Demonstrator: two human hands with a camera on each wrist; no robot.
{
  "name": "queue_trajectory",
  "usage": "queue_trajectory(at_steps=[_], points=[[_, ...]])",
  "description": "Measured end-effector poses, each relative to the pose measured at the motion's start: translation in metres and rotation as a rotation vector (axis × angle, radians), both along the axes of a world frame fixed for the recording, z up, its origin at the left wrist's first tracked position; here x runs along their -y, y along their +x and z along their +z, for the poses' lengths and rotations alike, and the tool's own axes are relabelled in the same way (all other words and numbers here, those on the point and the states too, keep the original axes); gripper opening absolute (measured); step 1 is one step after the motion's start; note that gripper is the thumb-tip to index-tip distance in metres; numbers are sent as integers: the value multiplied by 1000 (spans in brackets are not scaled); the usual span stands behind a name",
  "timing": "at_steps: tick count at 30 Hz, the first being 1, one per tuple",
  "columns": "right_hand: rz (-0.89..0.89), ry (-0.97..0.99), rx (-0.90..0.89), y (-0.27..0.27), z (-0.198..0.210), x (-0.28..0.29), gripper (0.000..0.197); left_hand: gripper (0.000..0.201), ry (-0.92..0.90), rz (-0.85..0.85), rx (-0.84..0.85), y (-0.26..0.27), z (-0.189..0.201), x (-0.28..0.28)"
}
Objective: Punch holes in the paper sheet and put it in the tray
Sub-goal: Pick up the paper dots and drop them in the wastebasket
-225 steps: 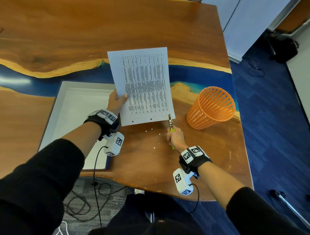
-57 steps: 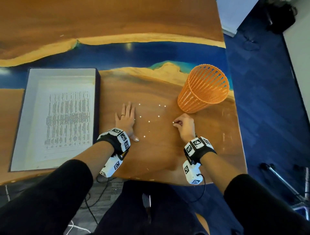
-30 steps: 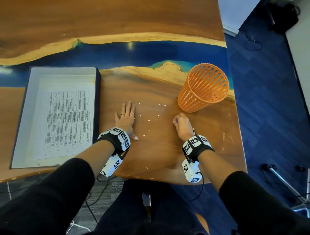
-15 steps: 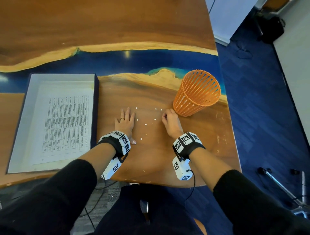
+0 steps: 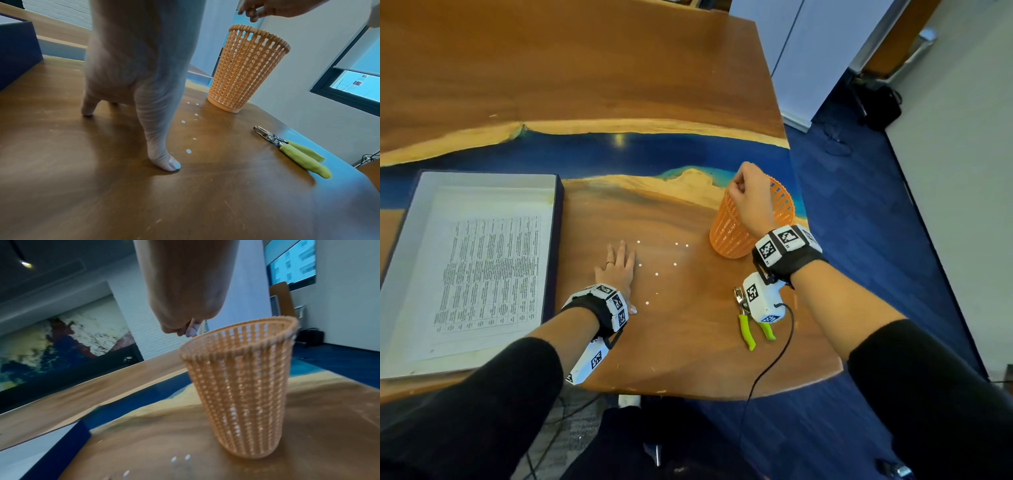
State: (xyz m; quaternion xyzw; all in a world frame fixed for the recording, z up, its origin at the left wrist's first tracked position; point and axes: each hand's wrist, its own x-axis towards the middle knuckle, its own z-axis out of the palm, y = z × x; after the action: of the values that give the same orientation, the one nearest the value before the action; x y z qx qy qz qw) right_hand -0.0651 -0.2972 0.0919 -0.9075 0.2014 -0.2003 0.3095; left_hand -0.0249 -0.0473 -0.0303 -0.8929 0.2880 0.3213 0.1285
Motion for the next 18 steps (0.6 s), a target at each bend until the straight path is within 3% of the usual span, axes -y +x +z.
queue_trajectory(at_steps=[7,11,18], points=[[-93,-44,-269,-5,-5,55,14,138,-14,-1,-17,1,-1,-4],[-122,-37,-425,-3,-12,67,3,137,-19,-1,-27,2,-2,-5],[-168,-12,-448,-8,-11,62,20,138,-32,-10,-14,2,-4,-6]])
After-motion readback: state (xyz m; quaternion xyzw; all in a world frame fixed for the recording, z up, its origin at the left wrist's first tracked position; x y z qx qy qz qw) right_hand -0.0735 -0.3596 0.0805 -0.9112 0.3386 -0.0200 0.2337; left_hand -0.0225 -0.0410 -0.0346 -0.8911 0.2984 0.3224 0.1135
